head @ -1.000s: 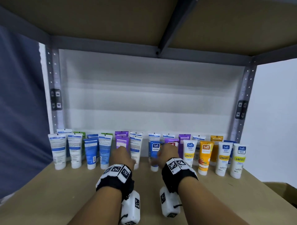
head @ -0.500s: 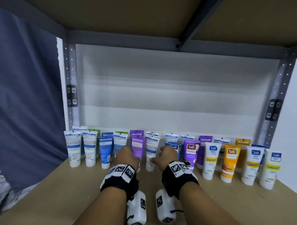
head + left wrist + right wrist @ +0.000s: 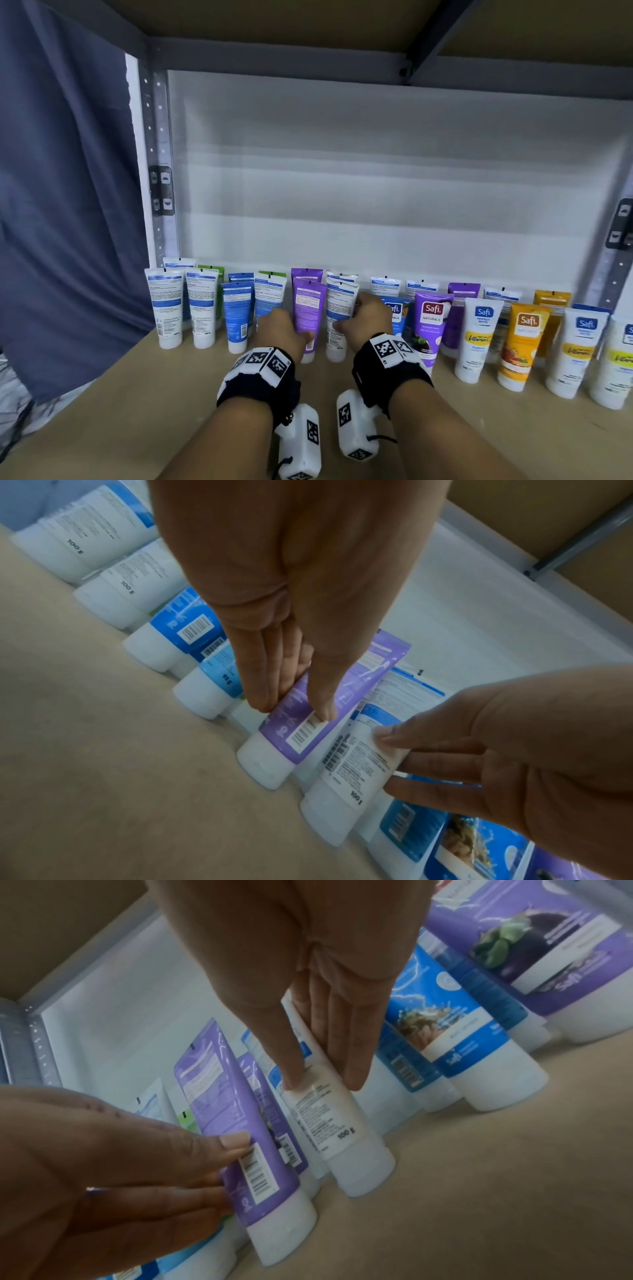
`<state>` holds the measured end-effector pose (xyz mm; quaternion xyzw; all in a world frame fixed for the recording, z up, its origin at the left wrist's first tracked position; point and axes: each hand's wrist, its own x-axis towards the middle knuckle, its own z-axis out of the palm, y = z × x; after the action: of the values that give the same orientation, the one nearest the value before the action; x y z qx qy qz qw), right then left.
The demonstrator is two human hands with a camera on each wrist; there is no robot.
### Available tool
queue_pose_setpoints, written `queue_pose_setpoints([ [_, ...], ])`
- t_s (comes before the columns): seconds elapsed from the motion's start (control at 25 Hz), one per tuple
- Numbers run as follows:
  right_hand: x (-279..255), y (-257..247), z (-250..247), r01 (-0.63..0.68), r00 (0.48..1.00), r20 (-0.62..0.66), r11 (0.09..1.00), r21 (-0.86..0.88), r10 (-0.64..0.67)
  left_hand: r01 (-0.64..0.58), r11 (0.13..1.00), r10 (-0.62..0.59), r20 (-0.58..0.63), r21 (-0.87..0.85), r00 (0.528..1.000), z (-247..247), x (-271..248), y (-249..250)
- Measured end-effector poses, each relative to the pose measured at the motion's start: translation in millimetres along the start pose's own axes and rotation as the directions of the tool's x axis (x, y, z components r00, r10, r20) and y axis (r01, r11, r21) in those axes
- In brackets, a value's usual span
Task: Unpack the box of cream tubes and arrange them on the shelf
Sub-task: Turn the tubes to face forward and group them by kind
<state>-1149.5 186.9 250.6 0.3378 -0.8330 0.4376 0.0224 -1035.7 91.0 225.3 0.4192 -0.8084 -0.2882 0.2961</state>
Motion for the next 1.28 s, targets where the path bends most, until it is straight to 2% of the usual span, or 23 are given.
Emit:
queue_pose_setpoints([
  [0.4, -3.2, 3.4, -8.4, 0.010, 1.000, 0.024, 0.999, -0.049, -0.009, 0.009, 1.000, -0.009, -0.017, -0.018, 1.000, -9.8, -9.7, 8.7],
  [0.52, -2.8, 6.9, -7.5, 0.027, 0.999, 0.046, 0.998, -0.051, -0.024, -0.030, 0.999, 0.030, 0.000, -0.027, 1.000, -11.6, -11.3, 9.0],
  [0.76, -2.9, 8.3, -10.8, 0.013, 0.996, 0.085, 0.999, -0.051, -0.009, 0.002, 0.999, 0.000, -0.043, 0.052, 0.999, -14.6, -13.1, 13.8],
  [0.92, -4.2, 8.2, -13.7, -0.007, 0.993, 0.116, 0.996, -0.087, 0.017, 0.009, 1.000, -0.009, 0.022, 0.001, 1.000, -15.8, -14.8, 15.6],
  [1.12, -5.3, 9.5, -11.8, 0.069, 0.988, 0.142, 0.994, -0.080, -0.058, -0.040, 0.999, 0.044, 0.132, -0.037, 0.990, -12.9, -11.8, 9.6],
  [1.28, -3.8, 9.4, -11.5, 0.050, 0.987, 0.157, 0.994, -0.095, -0.034, -0.026, 1.000, 0.027, 0.126, -0.009, 0.992, -13.0, -11.6, 11.5],
])
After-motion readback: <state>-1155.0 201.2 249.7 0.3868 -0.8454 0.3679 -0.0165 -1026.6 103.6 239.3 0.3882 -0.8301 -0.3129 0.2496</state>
